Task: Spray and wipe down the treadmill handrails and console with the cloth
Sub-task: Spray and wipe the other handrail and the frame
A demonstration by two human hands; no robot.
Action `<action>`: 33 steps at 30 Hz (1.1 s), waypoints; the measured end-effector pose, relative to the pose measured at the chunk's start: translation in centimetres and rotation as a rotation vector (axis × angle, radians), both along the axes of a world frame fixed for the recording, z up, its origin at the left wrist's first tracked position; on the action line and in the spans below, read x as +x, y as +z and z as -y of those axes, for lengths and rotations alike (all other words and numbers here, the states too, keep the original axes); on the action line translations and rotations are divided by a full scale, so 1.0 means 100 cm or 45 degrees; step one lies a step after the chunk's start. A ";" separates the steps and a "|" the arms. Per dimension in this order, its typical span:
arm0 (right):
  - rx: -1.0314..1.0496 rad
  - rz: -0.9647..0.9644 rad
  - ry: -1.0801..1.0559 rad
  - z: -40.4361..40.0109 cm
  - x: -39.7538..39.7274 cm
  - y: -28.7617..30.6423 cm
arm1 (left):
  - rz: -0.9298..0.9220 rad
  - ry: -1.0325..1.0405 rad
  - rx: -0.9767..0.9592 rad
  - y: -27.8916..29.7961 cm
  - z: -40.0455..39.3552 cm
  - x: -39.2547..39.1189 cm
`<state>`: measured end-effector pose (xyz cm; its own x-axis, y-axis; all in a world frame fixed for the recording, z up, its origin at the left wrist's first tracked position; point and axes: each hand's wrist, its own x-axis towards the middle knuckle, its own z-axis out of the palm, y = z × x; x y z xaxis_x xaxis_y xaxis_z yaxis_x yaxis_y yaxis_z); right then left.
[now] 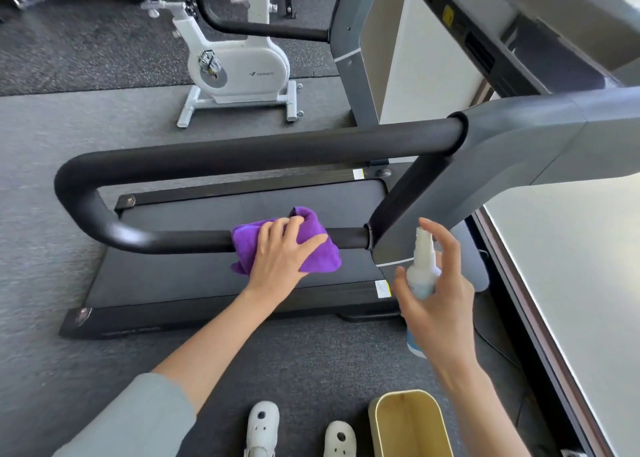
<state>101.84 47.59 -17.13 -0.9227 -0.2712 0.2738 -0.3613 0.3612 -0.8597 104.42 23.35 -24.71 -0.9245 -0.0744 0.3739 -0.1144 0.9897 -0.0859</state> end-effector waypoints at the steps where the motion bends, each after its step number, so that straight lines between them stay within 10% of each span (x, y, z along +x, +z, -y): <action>1: 0.003 -0.003 -0.015 -0.001 -0.001 0.000 | -0.056 0.023 0.086 0.004 0.004 0.000; 5: 0.009 -0.017 -0.056 -0.004 -0.003 -0.001 | -0.110 0.041 0.350 0.021 -0.016 -0.031; 12: -0.008 -0.015 -0.070 -0.006 0.001 -0.001 | 0.144 -0.037 -0.159 -0.004 -0.036 -0.058; 26: -0.075 -0.096 -0.062 -0.031 0.010 0.022 | 0.078 0.092 0.033 0.020 -0.007 -0.013; 33: -0.096 -0.164 -0.123 -0.038 -0.002 0.042 | -0.344 -0.143 0.251 0.091 -0.069 0.004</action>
